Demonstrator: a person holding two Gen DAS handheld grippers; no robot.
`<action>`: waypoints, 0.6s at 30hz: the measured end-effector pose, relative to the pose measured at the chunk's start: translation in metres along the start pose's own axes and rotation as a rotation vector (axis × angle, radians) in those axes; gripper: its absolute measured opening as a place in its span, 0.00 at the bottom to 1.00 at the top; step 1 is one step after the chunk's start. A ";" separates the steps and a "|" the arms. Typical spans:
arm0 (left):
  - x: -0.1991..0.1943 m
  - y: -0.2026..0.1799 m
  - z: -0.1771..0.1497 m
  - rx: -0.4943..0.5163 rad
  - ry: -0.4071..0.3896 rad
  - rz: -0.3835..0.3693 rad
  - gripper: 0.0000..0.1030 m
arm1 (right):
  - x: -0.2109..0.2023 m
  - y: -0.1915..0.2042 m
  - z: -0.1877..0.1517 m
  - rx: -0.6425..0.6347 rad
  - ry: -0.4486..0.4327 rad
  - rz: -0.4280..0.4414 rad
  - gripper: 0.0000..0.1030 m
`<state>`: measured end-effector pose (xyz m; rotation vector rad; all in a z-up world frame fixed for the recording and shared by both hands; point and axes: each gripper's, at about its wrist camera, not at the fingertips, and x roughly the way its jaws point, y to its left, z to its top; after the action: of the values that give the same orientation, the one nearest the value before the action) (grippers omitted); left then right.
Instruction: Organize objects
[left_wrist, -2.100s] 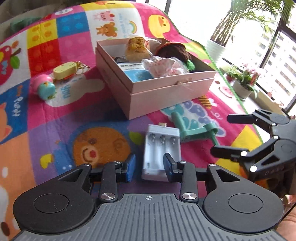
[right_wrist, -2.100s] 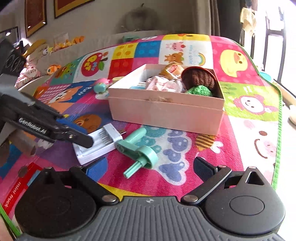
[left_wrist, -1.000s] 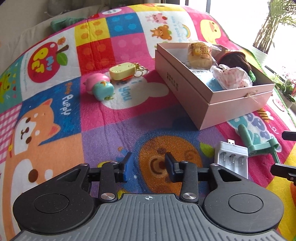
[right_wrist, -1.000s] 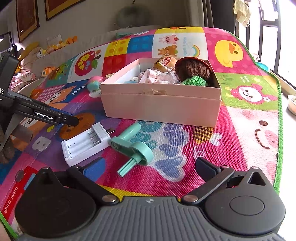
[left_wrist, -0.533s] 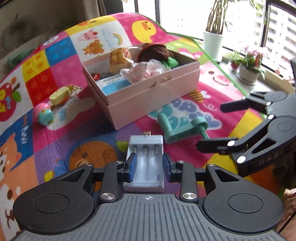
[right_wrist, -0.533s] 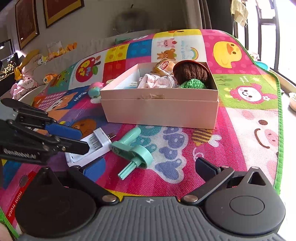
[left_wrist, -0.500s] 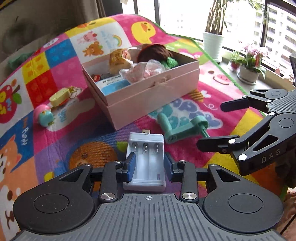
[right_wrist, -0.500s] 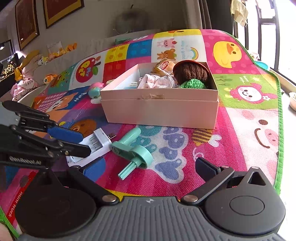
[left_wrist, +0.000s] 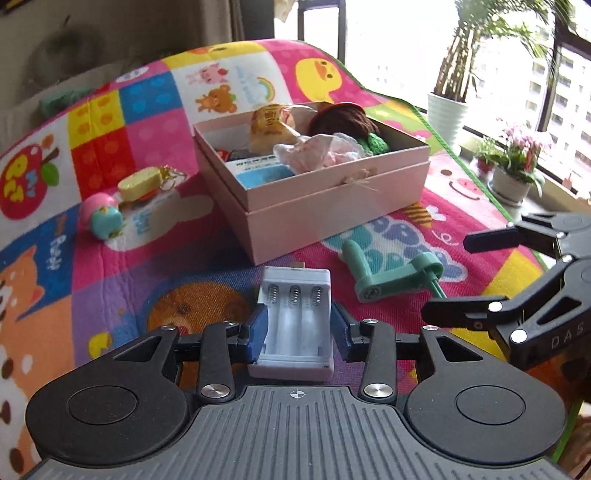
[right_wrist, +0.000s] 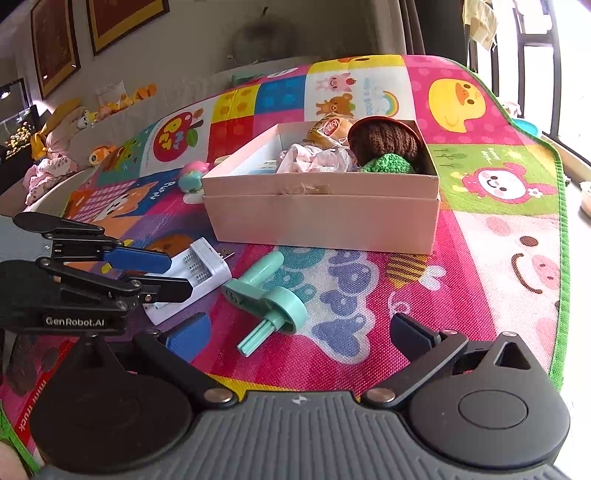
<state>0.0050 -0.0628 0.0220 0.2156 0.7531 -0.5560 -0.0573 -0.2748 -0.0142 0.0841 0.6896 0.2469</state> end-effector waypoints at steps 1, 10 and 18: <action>0.001 0.004 0.001 -0.032 0.002 -0.010 0.42 | 0.000 0.000 0.000 0.000 0.000 0.000 1.00; 0.003 0.008 0.002 -0.067 -0.031 0.032 0.36 | 0.000 0.000 0.000 -0.001 0.003 0.000 1.00; -0.009 0.044 0.002 -0.176 -0.008 0.099 0.33 | 0.000 0.000 -0.001 0.000 -0.002 0.004 1.00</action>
<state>0.0248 -0.0237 0.0297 0.0866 0.7745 -0.3936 -0.0575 -0.2747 -0.0151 0.0859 0.6879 0.2503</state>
